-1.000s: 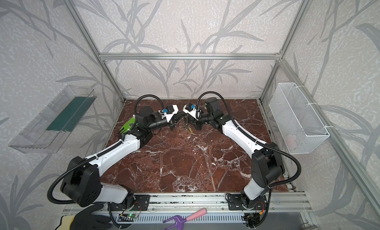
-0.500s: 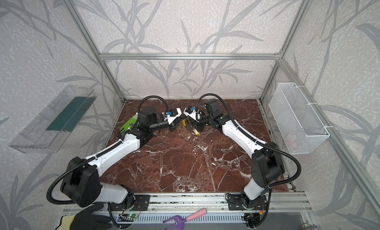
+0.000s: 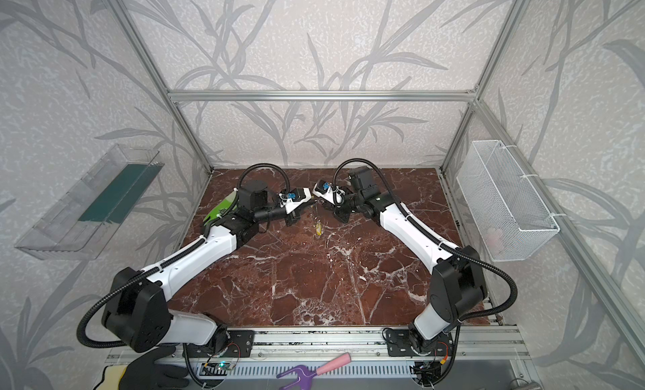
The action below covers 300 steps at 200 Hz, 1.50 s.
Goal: Put the keys on the keyring
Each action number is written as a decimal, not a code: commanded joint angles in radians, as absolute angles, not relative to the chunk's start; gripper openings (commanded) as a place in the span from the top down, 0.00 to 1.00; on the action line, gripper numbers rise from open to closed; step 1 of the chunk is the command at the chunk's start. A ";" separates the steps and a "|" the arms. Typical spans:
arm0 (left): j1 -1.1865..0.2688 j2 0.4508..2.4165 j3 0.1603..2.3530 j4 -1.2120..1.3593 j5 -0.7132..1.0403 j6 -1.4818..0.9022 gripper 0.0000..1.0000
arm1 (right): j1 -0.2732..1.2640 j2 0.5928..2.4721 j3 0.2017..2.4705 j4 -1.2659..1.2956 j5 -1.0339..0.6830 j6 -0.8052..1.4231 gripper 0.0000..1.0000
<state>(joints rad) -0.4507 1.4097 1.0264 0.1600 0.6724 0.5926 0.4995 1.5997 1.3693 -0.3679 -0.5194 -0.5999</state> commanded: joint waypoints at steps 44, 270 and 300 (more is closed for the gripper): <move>-0.445 1.399 1.020 0.218 0.695 0.575 1.00 | 0.506 1.648 1.534 -0.572 -0.466 -0.680 1.00; -0.445 1.426 0.953 0.423 0.756 0.468 1.00 | 0.600 1.647 1.617 -0.656 -0.151 -0.852 1.00; -0.446 1.436 0.944 0.466 0.769 0.455 1.00 | 0.600 1.653 1.622 -0.672 -0.229 -0.840 1.00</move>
<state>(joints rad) -0.4484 1.4269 0.9527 0.3557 0.7265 0.4919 0.6018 1.6566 1.5898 -0.6373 -0.1394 -0.8555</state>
